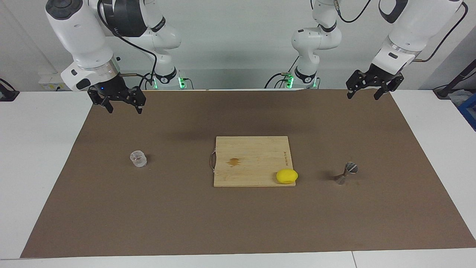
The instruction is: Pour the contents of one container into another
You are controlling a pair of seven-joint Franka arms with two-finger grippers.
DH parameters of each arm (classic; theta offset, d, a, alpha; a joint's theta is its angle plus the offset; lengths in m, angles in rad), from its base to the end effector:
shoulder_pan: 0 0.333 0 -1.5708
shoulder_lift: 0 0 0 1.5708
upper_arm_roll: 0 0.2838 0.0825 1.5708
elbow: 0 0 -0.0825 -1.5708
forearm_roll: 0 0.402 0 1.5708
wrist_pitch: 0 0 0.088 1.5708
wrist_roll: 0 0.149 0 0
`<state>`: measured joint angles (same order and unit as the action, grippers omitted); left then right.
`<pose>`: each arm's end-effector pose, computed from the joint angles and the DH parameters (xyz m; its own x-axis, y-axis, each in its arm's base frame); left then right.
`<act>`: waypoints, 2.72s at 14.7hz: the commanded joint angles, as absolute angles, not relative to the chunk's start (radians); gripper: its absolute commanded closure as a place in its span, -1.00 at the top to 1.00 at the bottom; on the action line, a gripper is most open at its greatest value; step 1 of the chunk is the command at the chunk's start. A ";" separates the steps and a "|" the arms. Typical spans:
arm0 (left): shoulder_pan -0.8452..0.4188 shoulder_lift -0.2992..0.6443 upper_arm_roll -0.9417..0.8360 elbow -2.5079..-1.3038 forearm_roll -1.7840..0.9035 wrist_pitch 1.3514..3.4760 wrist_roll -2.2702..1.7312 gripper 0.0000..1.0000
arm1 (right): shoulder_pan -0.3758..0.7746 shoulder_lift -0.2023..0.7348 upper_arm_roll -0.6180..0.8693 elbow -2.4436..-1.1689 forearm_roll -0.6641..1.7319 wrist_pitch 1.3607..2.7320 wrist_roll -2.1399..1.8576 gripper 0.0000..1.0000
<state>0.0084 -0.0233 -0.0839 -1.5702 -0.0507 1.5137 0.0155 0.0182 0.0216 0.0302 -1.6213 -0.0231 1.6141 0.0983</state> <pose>0.5566 -0.0503 0.5590 0.9951 -0.0936 -0.0324 -0.0920 -0.9945 0.0492 0.5787 0.0246 0.5168 0.9985 -0.0489 -0.0265 -0.0482 -0.9985 0.0251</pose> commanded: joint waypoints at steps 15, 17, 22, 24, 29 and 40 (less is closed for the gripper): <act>0.000 -0.018 -0.084 -1.572 -0.034 1.543 0.028 1.00 | 0.008 0.002 0.037 -1.643 -0.015 1.621 0.117 1.00; 0.000 -0.026 -0.084 -1.598 -0.034 1.563 0.026 1.00 | 0.008 0.003 0.037 -1.643 -0.015 1.621 0.117 1.00; 0.002 -0.031 -0.083 -1.663 -0.032 1.591 0.014 1.00 | 0.008 0.002 0.037 -1.643 -0.015 1.621 0.117 1.00; 0.020 -0.009 -0.080 -1.692 -0.043 1.592 0.005 1.00 | 0.006 0.003 0.037 -1.643 -0.015 1.621 0.117 1.00; 0.130 0.061 -0.067 -1.719 -0.205 1.617 -0.304 1.00 | 0.006 0.002 0.037 -1.643 -0.015 1.621 0.117 1.00; 0.294 0.080 -0.069 -2.028 -0.852 2.094 -1.280 1.00 | 0.008 0.002 0.037 -1.643 -0.015 1.621 0.117 1.00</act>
<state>0.2642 0.0928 -0.0577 -1.9626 -0.7510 2.0195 -1.1710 0.0182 0.0216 0.0302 -1.6214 -0.0231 1.6140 0.0983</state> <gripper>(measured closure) 0.000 0.000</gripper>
